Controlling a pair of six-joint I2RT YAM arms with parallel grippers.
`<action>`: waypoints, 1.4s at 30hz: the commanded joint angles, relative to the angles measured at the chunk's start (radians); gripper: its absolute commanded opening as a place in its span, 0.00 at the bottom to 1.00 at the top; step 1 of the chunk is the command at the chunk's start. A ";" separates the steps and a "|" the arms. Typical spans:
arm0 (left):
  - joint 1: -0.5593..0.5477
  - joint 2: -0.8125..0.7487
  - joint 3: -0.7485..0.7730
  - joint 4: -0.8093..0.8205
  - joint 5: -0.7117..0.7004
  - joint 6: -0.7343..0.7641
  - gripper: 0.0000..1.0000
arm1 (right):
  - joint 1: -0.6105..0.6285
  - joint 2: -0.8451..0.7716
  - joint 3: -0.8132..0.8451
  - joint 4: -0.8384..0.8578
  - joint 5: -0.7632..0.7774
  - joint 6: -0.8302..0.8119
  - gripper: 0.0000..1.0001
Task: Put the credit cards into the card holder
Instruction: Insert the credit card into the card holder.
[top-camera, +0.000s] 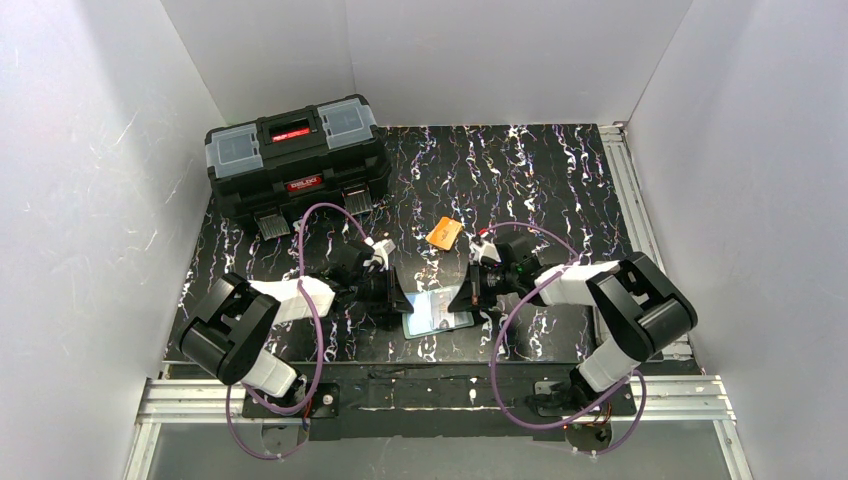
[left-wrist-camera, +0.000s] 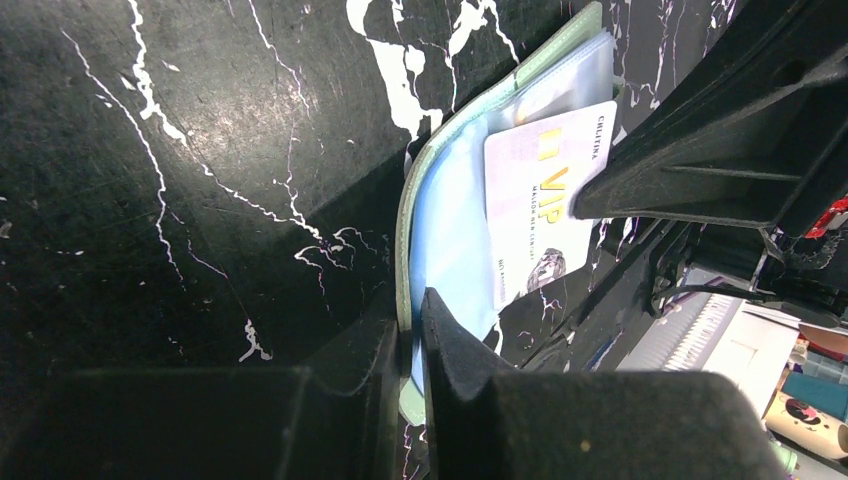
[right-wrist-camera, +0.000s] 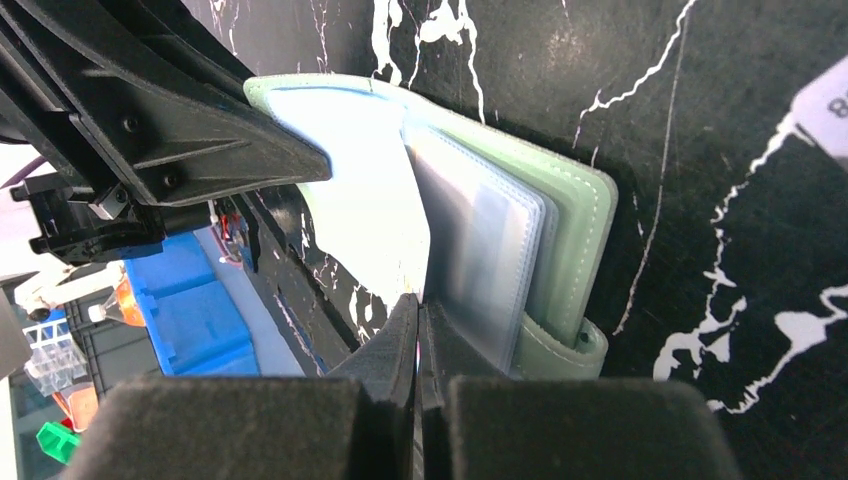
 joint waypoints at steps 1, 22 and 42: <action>0.001 -0.038 -0.006 -0.018 -0.005 0.015 0.10 | 0.015 0.032 0.043 -0.044 -0.026 -0.051 0.01; 0.001 -0.046 -0.004 -0.016 0.005 0.017 0.10 | 0.006 0.071 0.135 -0.191 -0.030 -0.157 0.01; 0.001 -0.048 -0.006 -0.007 0.008 0.018 0.22 | 0.008 0.165 0.223 -0.213 -0.101 -0.187 0.01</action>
